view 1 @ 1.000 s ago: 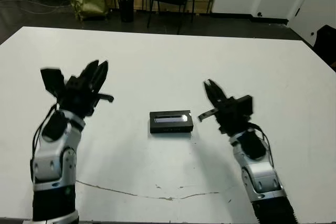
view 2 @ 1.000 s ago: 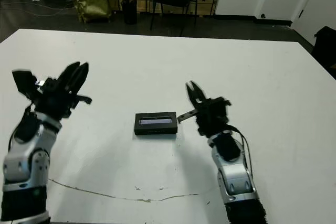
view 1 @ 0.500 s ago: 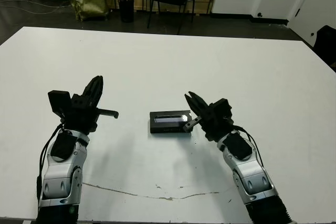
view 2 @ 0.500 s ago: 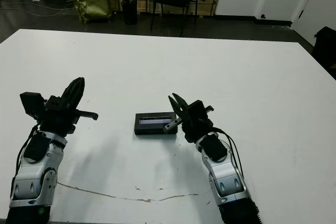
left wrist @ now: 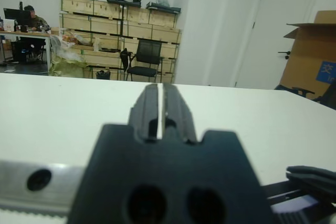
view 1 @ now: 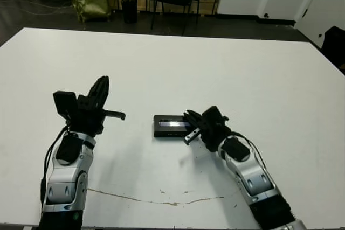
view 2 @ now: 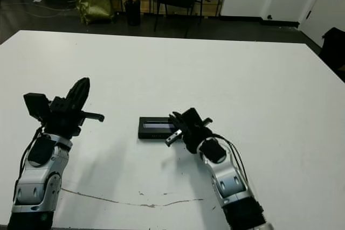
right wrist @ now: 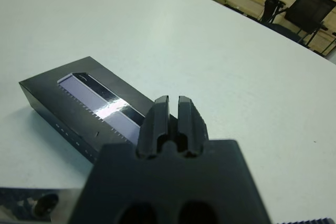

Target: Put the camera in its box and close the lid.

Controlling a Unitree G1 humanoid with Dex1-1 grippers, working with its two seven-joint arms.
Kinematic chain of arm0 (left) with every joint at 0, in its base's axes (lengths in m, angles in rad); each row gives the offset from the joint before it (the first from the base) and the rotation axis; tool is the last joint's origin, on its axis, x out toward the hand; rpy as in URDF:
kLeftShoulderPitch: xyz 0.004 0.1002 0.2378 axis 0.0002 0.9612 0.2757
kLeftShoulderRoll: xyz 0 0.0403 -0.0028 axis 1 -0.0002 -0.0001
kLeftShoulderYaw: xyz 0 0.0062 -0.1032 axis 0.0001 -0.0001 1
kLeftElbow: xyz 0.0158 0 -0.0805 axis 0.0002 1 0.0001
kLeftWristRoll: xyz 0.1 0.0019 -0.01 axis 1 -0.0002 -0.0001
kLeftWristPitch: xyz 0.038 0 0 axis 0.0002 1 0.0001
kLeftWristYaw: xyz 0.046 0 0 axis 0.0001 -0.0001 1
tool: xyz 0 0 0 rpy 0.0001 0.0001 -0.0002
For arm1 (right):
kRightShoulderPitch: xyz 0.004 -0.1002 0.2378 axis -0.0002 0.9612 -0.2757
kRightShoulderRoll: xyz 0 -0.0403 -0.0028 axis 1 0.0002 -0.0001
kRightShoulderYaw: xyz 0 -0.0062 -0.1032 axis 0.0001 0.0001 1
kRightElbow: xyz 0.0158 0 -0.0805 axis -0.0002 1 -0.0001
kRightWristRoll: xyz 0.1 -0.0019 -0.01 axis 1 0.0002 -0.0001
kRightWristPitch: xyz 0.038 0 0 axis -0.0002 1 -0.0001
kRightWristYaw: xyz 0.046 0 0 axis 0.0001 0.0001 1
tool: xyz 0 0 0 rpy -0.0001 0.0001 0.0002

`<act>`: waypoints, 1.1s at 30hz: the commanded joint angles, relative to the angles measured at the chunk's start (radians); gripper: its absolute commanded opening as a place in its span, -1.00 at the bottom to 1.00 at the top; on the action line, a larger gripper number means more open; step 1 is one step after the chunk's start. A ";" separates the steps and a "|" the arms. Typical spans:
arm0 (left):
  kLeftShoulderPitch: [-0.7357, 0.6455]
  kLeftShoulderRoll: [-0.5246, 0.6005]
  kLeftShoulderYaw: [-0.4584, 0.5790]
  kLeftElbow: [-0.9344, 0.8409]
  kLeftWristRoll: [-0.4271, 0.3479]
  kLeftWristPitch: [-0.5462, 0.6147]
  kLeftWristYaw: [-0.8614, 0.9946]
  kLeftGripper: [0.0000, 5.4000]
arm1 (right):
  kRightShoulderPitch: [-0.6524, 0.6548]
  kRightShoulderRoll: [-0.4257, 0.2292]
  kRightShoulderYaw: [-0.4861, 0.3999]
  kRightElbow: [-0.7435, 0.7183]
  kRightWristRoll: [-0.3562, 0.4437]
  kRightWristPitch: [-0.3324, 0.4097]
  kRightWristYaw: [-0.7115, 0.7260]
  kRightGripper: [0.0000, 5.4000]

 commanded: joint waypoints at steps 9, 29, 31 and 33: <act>0.011 0.010 -0.008 -0.040 -0.021 0.077 0.028 -1.00 | 0.061 -0.040 0.014 0.003 -0.012 0.068 0.015 -1.00; -0.023 0.013 0.040 0.041 0.011 0.016 0.114 -1.00 | 0.091 -0.026 -0.373 -0.253 0.151 -0.093 -0.246 -1.00; -0.033 0.009 0.052 0.061 0.015 0.018 0.138 -1.00 | 0.086 -0.022 -0.399 -0.210 0.164 -0.108 -0.262 -1.00; -0.041 0.006 0.060 0.073 0.028 0.032 0.170 -1.00 | 0.079 -0.019 -0.415 -0.166 0.166 -0.132 -0.276 -1.00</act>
